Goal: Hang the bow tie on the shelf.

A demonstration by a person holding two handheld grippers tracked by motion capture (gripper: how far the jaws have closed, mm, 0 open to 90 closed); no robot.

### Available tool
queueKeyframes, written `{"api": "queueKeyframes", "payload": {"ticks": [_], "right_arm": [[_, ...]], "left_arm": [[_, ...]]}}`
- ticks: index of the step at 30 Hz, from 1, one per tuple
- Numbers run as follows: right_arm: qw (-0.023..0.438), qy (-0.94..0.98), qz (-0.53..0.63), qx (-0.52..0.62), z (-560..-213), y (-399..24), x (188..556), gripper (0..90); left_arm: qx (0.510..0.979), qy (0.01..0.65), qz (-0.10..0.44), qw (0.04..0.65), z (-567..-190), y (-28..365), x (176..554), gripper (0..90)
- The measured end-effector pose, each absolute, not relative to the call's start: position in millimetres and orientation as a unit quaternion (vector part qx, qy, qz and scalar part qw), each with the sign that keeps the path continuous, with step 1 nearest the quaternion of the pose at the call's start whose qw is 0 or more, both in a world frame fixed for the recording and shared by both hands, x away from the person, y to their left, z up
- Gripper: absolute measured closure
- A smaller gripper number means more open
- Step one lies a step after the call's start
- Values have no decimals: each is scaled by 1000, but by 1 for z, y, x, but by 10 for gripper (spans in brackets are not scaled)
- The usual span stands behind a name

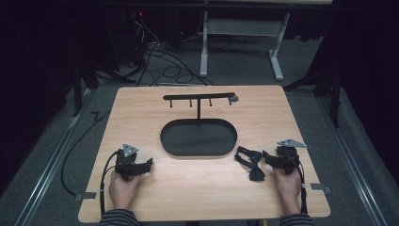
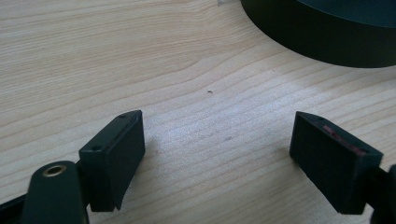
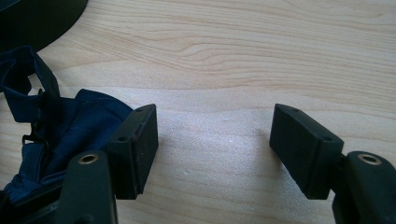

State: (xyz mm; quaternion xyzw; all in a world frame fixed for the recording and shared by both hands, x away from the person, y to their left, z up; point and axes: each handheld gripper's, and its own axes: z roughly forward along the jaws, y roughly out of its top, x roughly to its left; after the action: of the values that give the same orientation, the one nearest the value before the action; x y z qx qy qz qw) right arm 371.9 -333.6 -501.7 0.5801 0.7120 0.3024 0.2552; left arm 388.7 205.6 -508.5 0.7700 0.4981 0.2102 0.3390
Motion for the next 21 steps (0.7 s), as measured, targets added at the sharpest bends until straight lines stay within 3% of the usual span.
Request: {"api": "queueKeyframes", "payload": {"ticks": [16, 21], "right_arm": [[254, 714, 304, 577, -502, -333, 372, 346], [239, 711, 324, 577, -501, -338, 371, 402]], "left_arm": [[770, 498, 210, 339, -508, 206, 389, 184], [770, 499, 210, 338, -508, 206, 389, 186]]}}
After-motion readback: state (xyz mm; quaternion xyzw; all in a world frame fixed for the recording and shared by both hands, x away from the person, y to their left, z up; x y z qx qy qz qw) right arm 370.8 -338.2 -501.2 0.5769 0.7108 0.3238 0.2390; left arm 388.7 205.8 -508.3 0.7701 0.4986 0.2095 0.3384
